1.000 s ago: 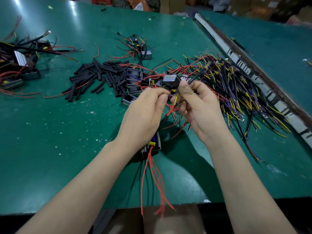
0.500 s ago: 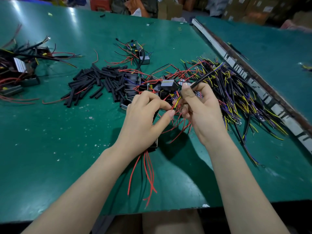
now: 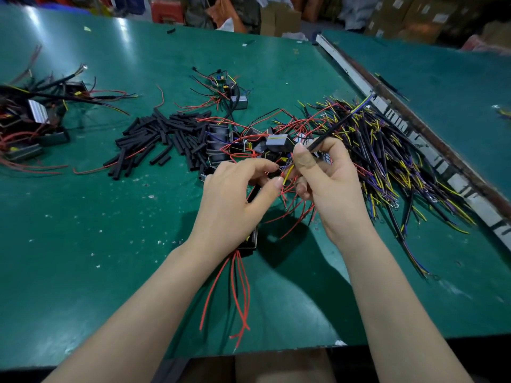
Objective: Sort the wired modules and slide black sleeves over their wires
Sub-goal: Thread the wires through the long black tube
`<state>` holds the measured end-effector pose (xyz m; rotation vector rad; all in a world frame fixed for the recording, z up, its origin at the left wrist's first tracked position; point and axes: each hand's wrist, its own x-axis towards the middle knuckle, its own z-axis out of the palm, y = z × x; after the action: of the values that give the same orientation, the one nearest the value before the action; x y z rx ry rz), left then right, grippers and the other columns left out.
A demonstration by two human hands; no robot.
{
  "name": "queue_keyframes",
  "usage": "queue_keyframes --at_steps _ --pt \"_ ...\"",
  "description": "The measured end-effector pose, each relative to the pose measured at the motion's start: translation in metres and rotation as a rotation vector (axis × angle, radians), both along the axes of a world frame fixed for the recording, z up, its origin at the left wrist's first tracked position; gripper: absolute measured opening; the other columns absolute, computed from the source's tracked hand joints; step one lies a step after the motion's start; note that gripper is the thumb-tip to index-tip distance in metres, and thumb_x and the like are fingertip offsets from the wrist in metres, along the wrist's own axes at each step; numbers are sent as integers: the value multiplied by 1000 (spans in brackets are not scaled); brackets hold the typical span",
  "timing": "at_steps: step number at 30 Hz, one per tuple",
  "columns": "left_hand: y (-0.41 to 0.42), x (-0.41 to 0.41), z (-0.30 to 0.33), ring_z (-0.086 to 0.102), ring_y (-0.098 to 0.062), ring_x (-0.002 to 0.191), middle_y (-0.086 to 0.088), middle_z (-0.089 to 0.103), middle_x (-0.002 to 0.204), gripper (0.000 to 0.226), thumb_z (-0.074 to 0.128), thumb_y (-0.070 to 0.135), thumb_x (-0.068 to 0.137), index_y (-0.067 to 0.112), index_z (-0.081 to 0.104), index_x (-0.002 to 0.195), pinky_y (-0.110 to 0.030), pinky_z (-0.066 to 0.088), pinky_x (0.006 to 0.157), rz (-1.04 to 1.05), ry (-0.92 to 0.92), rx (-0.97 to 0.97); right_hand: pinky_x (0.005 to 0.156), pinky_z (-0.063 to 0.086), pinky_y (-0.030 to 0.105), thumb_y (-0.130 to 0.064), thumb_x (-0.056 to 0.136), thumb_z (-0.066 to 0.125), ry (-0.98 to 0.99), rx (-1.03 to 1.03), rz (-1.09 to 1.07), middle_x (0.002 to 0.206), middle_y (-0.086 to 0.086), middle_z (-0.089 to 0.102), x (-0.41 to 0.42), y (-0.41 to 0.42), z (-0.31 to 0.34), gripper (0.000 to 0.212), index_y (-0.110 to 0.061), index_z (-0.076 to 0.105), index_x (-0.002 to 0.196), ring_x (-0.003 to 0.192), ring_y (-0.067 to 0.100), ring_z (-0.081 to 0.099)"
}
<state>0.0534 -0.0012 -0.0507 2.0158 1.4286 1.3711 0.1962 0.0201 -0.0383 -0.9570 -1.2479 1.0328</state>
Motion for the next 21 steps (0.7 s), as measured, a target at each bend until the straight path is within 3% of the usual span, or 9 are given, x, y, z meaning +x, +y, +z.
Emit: queue_keyframes --at_steps 3,8,15,21 --pt "0 0 0 54 -6 89 21 58 83 22 56 31 84 19 69 98 -32 41 88 0 -15 1 50 42 15 -22 94 60 -53 49 1 60 -7 63 -1 -1 -1 13 -23 48 88 49 3 48" --pt "-2 0 1 57 -8 91 26 58 83 18 55 30 84 24 66 96 -37 44 90 -10 -75 -61 51 44 17 -20 94 60 -112 129 -36 61 -8 63 -4 -2 -1 15 -22 46 90 53 1 53" --pt "0 1 -1 57 4 78 14 63 77 16 62 20 89 24 55 102 -6 36 67 -36 -259 -168 50 42 19 -23 93 60 -130 152 -47 63 -6 62 -5 -2 -1 15 -25 46 89 49 7 48" --pt "1 0 1 58 -1 78 18 64 76 12 56 33 85 36 64 94 -23 45 80 -72 -229 -135 49 41 18 -24 92 60 -112 168 -27 63 -7 61 -5 -3 -1 14 -24 46 90 48 7 48"
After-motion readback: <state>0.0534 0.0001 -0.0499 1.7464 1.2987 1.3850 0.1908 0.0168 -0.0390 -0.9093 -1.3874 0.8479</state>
